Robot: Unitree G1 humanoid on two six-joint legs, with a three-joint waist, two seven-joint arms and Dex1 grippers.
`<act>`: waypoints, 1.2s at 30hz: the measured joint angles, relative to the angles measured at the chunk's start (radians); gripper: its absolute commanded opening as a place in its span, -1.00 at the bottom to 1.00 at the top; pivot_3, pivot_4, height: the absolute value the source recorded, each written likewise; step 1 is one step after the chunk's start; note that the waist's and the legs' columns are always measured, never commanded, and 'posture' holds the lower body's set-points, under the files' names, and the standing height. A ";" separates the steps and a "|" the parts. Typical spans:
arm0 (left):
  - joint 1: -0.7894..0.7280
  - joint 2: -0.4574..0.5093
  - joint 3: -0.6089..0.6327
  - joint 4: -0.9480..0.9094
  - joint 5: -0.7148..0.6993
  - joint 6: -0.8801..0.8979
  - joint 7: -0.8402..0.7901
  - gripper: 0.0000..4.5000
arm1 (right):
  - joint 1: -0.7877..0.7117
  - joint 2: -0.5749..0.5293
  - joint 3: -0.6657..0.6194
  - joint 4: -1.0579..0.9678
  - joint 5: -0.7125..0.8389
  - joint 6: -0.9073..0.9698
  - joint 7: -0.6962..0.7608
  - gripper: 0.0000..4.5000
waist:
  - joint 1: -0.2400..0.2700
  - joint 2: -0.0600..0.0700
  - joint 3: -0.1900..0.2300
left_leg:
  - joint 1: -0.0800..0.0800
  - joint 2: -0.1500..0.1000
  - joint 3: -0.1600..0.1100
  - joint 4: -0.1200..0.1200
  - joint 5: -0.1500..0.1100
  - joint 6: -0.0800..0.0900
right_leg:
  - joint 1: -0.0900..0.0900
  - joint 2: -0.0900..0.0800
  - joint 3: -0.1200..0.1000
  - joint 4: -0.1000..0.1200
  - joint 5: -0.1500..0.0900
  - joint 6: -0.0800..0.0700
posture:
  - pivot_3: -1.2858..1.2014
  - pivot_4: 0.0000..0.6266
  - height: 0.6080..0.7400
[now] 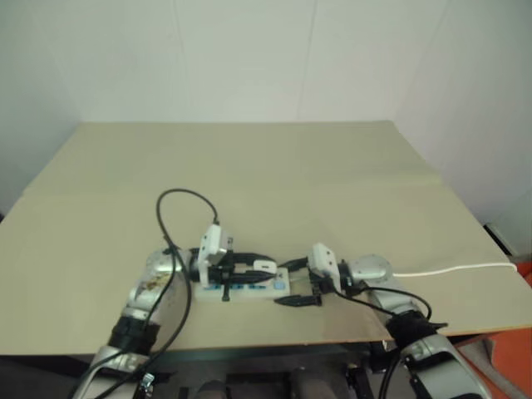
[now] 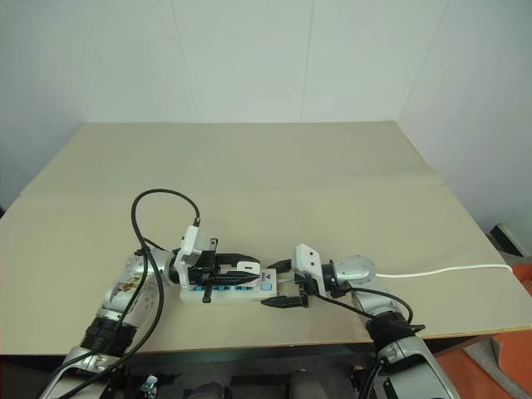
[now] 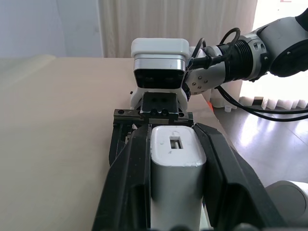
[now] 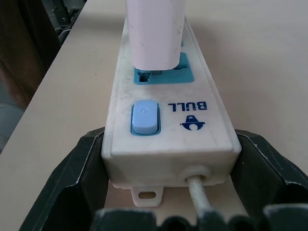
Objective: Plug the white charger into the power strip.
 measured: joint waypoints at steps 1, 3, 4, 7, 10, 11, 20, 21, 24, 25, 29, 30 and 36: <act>0.000 0.001 0.000 0.000 -0.002 0.002 -0.005 -0.54 | 0.001 0.000 0.000 -0.002 0.000 0.001 -0.001 0.52 | 0.000 0.000 0.000 | 0.000 0.000 0.000 0.000 0.000 0.000 | 0.000 0.000 0.000 0.000 0.000 0.000 | 0.03 -0.52 1.00; 0.000 0.004 -0.001 0.000 -0.008 0.007 -0.014 -0.54 | 0.003 0.000 0.000 -0.004 0.000 0.002 -0.003 0.52 | 0.000 0.000 0.000 | 0.000 0.000 0.000 0.000 0.000 0.000 | 0.000 0.000 0.000 0.000 0.000 0.000 | 0.03 -0.52 1.00; 0.000 0.005 -0.001 0.000 -0.010 0.009 -0.018 -0.54 | 0.003 0.000 0.000 -0.006 0.000 0.002 -0.004 0.52 | 0.000 0.000 0.000 | 0.000 0.000 0.000 0.000 0.000 0.000 | 0.000 0.000 0.000 0.000 0.000 0.000 | 0.03 -0.52 1.00; 0.003 0.008 -0.003 -0.001 -0.014 0.023 -0.029 -0.54 | 0.008 0.000 -0.001 -0.013 0.000 0.008 -0.009 0.52 | -0.001 0.000 0.000 | 0.000 0.000 0.000 0.000 0.000 0.000 | 0.000 0.000 0.000 0.000 0.000 0.000 | 0.03 -0.52 1.00; 0.003 0.010 -0.003 -0.001 -0.015 0.026 -0.031 -0.54 | 0.009 0.000 0.000 -0.016 0.000 0.011 -0.011 0.52 | -0.001 0.000 0.000 | 0.000 0.000 0.000 -0.001 0.000 0.000 | 0.000 0.000 0.000 0.000 0.000 0.000 | 0.03 -0.52 1.00; 0.003 0.013 -0.003 -0.001 -0.015 0.025 -0.034 -0.54 | 0.009 0.000 0.000 -0.016 0.000 0.012 -0.011 0.52 | -0.001 0.000 0.000 | 0.000 0.000 0.000 -0.001 0.000 0.000 | 0.000 0.000 0.000 0.000 0.000 0.000 | 0.03 -0.52 1.00; 0.001 0.030 -0.020 0.033 0.006 -0.020 -0.051 -0.54 | 0.008 0.001 0.004 -0.018 0.000 0.014 -0.012 0.52 | -0.003 0.000 0.000 | 0.001 0.000 0.001 -0.003 0.000 0.000 | 0.000 0.000 0.001 -0.001 0.000 0.000 | 0.03 -0.52 1.00; -0.001 0.030 -0.020 0.040 0.006 -0.027 -0.055 -0.54 | 0.008 0.001 0.005 -0.019 0.000 0.015 -0.014 0.52 | -0.003 0.000 0.000 | 0.002 0.000 0.001 -0.003 0.000 0.000 | 0.000 0.000 0.001 -0.001 -0.001 0.000 | 0.03 -0.52 1.00; -0.001 0.034 -0.021 0.055 0.006 -0.047 -0.060 -0.54 | 0.008 0.001 0.006 -0.020 0.000 0.019 -0.018 0.52 | -0.003 0.000 0.000 | 0.003 0.000 0.001 -0.003 0.000 0.000 | 0.001 0.000 0.002 -0.001 -0.001 0.000 | 0.03 -0.52 1.00; -0.001 0.037 -0.021 0.059 0.006 -0.053 -0.060 -0.54 | 0.008 0.002 0.007 -0.020 0.000 0.019 -0.018 0.52 | -0.003 0.000 0.000 | 0.004 0.000 0.001 -0.003 0.000 0.000 | 0.001 0.000 0.002 -0.001 -0.001 0.000 | 0.03 -0.52 1.00; -0.001 0.063 -0.020 0.064 0.003 -0.059 -0.058 -0.54 | 0.008 0.002 0.009 -0.021 0.000 0.020 -0.023 0.52 | -0.004 0.000 0.000 | 0.006 0.000 0.002 -0.005 0.000 0.000 | 0.003 0.001 0.002 -0.001 -0.001 0.000 | 0.03 -0.52 1.00; 0.005 0.077 -0.020 0.067 0.003 -0.057 -0.055 -0.54 | 0.007 0.004 0.010 -0.021 0.000 0.021 -0.025 0.52 | -0.007 0.000 0.000 | 0.007 0.001 0.002 -0.005 0.000 0.000 | 0.003 0.001 0.003 -0.001 -0.002 0.000 | 0.03 -0.52 1.00; 0.025 0.132 -0.030 0.055 -0.001 -0.065 -0.069 -0.54 | 0.005 0.023 0.027 -0.018 0.000 0.023 -0.040 0.52 | -0.025 0.003 -0.001 | 0.009 0.003 0.002 -0.006 0.000 0.000 | 0.006 0.003 0.003 -0.001 -0.002 -0.001 | 0.03 -0.52 1.00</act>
